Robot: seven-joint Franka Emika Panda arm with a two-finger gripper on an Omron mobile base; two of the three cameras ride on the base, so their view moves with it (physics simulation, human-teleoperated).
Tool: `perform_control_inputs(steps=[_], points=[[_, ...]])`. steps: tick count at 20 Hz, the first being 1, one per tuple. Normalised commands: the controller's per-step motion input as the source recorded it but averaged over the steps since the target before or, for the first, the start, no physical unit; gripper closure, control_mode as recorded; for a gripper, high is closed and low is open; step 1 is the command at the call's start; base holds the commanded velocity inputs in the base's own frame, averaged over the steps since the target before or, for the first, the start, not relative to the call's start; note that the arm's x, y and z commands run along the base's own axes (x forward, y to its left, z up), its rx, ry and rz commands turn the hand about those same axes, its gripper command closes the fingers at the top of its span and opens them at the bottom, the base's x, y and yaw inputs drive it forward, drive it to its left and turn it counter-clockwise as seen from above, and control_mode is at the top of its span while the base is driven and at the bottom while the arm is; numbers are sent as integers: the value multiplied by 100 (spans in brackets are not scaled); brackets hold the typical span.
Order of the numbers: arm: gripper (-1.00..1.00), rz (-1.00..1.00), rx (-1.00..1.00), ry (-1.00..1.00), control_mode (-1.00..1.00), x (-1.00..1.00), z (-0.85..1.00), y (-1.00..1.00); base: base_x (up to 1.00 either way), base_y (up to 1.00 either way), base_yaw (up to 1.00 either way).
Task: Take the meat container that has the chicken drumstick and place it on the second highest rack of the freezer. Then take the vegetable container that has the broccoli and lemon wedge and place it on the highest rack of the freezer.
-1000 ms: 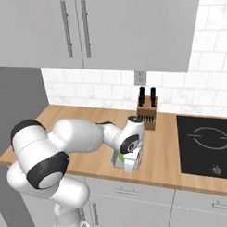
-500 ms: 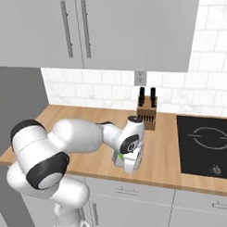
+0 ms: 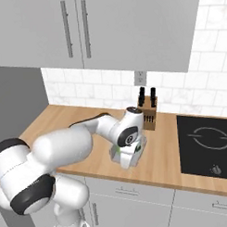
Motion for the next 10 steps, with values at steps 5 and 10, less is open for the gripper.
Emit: perform_control_inputs(steps=[5,10], points=[[100,-6,0,0,-100,-32,74,30,0,0,0],[100,0,-2,-2,-100,-31,56,98,0,0,0]])
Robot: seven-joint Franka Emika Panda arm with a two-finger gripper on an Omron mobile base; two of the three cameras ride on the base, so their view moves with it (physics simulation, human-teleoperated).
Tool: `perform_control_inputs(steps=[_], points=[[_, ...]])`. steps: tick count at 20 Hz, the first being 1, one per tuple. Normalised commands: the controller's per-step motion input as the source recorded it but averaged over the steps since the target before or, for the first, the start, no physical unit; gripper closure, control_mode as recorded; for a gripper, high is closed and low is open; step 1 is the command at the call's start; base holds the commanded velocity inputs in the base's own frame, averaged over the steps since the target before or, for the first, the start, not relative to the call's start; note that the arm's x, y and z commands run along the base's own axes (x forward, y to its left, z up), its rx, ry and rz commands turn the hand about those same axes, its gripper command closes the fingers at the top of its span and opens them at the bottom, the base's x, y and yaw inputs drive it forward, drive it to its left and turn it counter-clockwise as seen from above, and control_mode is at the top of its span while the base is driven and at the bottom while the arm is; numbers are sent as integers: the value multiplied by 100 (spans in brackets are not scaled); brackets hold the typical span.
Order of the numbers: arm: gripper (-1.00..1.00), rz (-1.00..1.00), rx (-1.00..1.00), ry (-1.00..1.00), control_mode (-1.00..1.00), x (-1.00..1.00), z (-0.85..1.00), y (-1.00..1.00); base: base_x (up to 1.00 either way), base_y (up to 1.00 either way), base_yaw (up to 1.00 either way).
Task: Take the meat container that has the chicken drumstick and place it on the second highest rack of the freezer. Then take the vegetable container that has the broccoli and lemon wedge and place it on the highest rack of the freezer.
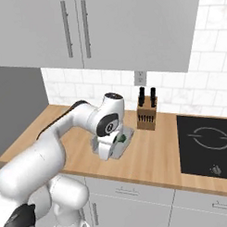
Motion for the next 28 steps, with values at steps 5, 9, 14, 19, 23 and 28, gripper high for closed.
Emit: perform_control_inputs(steps=[5,9,14,19,23,28], points=[[100,0,0,-20,-100,-23,70,87,0,0,0],[100,6,0,-13,-100,-9,73,49,0,0,0],[100,1,0,0,-100,-11,62,40,0,0,0],[100,0,0,0,-100,-19,52,13,0,0,0],[100,0,-2,0,-100,-26,4,4,0,0,0],[100,3,-3,0,-100,-23,0,32,0,0,0]])
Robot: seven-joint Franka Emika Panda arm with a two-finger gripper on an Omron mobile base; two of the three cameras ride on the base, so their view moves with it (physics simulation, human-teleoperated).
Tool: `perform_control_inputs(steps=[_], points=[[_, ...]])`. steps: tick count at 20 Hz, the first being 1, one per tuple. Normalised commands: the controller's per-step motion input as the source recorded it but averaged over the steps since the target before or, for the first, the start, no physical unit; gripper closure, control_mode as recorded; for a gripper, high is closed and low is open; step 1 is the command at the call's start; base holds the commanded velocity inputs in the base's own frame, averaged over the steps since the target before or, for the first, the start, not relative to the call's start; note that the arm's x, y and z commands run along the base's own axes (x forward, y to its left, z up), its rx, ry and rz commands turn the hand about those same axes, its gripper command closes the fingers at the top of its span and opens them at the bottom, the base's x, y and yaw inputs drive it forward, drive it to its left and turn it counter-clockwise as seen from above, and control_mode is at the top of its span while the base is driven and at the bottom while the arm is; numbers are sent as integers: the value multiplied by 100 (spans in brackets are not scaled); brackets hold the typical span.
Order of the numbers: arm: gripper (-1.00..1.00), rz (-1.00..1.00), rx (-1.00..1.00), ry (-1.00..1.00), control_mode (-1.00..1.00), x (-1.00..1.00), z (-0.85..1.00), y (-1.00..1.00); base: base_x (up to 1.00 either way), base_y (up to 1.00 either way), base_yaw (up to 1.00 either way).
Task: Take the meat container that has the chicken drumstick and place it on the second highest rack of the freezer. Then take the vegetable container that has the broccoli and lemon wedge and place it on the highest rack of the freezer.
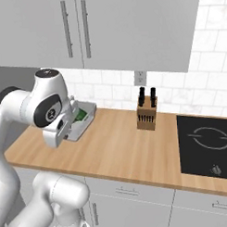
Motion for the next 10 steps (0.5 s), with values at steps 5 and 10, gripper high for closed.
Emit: perform_control_inputs(steps=[5,10], points=[[100,13,0,0,-100,-20,0,24,0,0,0],[100,4,0,0,-100,-7,0,-11,0,0,0]])
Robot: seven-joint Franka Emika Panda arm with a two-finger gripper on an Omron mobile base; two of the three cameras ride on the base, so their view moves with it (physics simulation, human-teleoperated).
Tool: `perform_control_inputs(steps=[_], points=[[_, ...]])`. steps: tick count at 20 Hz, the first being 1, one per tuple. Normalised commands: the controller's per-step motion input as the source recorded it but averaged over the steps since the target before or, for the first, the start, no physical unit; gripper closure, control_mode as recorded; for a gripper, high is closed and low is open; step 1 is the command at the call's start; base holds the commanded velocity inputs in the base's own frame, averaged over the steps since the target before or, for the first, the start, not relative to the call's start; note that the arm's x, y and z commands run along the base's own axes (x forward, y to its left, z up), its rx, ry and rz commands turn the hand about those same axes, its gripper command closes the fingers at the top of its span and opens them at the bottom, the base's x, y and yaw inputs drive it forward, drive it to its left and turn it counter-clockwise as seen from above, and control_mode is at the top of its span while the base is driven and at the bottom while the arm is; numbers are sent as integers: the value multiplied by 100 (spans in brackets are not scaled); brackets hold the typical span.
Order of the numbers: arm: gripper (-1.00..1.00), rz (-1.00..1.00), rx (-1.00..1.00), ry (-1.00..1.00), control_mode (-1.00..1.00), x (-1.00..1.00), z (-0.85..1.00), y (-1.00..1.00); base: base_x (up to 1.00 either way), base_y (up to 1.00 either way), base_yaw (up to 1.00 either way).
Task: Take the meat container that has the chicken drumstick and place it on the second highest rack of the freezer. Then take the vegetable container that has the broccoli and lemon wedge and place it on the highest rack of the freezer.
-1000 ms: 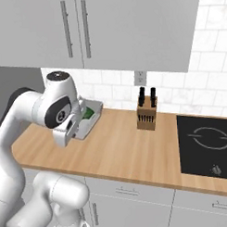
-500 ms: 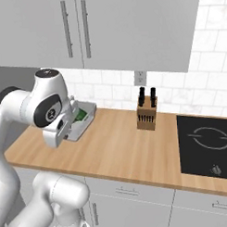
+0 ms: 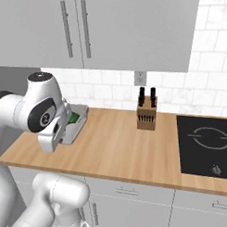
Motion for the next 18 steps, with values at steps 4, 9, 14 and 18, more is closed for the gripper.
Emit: perform_control_inputs(steps=[4,9,14,18], points=[[100,3,0,0,-100,0,0,-28,0,0,0],[100,0,0,0,-100,0,0,-2,0,0,0],[100,0,0,0,-100,0,0,0,0,0,0],[100,0,0,0,-100,-3,0,0,0,0,0]])
